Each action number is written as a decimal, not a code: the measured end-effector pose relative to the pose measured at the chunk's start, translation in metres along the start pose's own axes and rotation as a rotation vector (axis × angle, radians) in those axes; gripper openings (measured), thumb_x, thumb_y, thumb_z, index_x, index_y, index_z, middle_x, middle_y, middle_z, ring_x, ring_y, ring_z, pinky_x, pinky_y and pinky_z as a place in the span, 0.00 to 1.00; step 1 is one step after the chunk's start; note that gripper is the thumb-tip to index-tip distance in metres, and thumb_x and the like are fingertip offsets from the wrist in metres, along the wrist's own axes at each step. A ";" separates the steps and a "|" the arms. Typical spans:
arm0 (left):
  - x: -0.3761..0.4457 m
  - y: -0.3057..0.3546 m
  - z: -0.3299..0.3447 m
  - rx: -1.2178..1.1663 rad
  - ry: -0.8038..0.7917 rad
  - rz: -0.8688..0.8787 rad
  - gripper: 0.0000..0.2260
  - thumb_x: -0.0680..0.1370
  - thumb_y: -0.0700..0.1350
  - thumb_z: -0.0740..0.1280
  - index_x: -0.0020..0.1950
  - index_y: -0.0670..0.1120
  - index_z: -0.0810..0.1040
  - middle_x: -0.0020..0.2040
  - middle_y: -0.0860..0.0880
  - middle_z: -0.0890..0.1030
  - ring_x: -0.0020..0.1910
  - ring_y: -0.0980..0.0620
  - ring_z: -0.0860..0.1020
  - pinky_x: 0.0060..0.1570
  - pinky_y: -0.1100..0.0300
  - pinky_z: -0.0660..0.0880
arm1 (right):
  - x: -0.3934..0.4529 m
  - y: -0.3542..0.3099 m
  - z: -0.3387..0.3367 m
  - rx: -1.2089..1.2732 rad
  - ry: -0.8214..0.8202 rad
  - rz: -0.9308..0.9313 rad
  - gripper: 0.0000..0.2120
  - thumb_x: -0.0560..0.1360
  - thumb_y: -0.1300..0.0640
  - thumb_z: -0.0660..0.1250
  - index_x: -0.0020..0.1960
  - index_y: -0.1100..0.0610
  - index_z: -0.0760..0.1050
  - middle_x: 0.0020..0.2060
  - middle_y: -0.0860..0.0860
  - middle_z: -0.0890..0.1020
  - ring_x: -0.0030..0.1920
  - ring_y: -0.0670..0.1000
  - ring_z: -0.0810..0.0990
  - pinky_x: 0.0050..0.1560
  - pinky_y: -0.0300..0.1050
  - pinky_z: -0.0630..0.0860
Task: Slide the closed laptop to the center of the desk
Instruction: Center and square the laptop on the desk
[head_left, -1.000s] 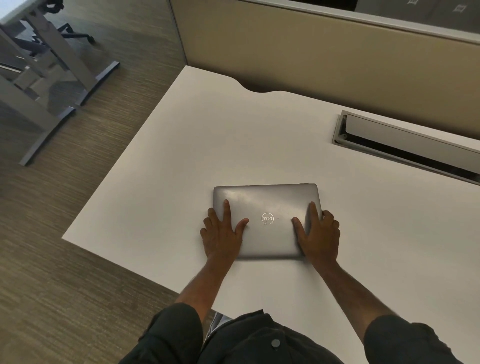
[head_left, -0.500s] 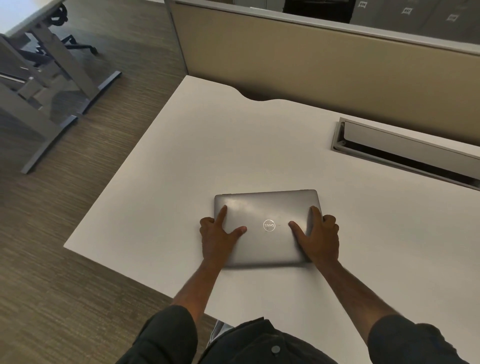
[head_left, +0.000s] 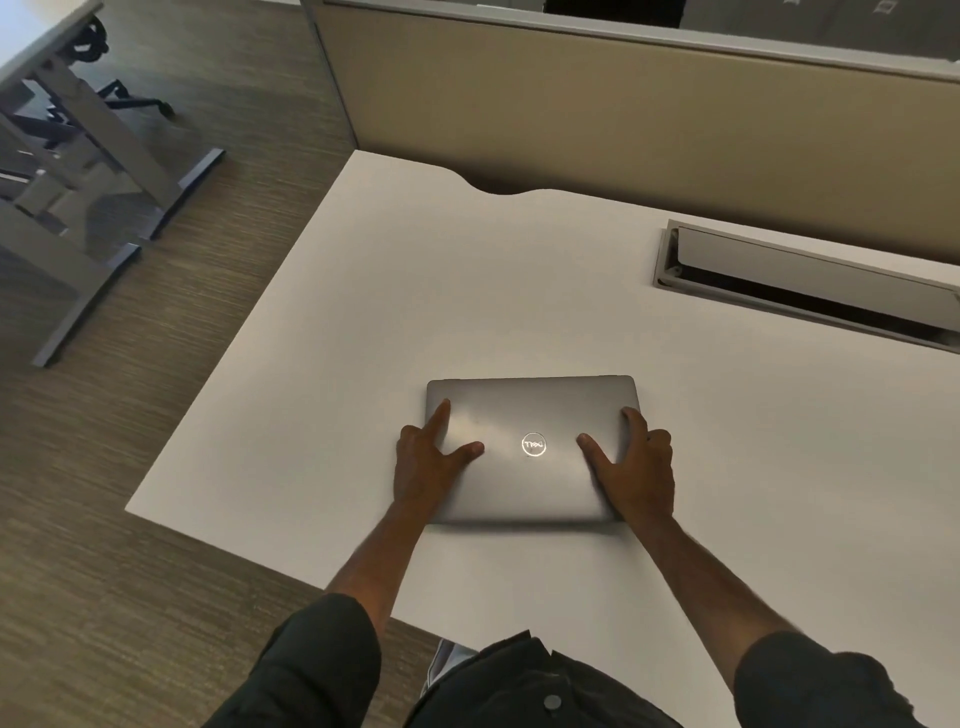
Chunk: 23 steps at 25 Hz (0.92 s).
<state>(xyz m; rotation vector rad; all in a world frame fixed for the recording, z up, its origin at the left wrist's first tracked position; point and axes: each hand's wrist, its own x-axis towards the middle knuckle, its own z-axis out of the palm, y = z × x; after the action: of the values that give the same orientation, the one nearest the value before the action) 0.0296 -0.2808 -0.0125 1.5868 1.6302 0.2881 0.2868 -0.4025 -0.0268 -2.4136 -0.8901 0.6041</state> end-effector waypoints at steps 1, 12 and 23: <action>0.000 0.000 0.001 0.005 -0.002 0.014 0.40 0.68 0.64 0.76 0.77 0.63 0.64 0.54 0.50 0.70 0.65 0.46 0.71 0.59 0.59 0.67 | -0.003 0.002 0.000 0.004 0.015 0.002 0.39 0.67 0.25 0.67 0.71 0.42 0.62 0.55 0.53 0.70 0.60 0.59 0.74 0.52 0.55 0.78; 0.010 0.016 0.012 0.052 -0.067 0.141 0.38 0.70 0.63 0.75 0.77 0.63 0.62 0.55 0.52 0.67 0.67 0.46 0.68 0.60 0.58 0.65 | -0.021 0.017 -0.008 0.052 0.135 0.095 0.39 0.66 0.25 0.67 0.70 0.42 0.63 0.52 0.50 0.67 0.58 0.60 0.74 0.51 0.54 0.77; 0.022 0.029 0.021 0.106 -0.155 0.209 0.38 0.70 0.64 0.74 0.77 0.65 0.61 0.60 0.51 0.69 0.69 0.48 0.66 0.65 0.53 0.68 | -0.036 0.027 -0.012 0.075 0.217 0.183 0.38 0.67 0.28 0.70 0.71 0.43 0.63 0.55 0.54 0.70 0.59 0.60 0.75 0.52 0.56 0.78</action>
<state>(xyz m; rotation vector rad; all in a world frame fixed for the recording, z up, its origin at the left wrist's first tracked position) 0.0676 -0.2634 -0.0150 1.8177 1.3832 0.1844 0.2816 -0.4486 -0.0255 -2.4514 -0.5516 0.4215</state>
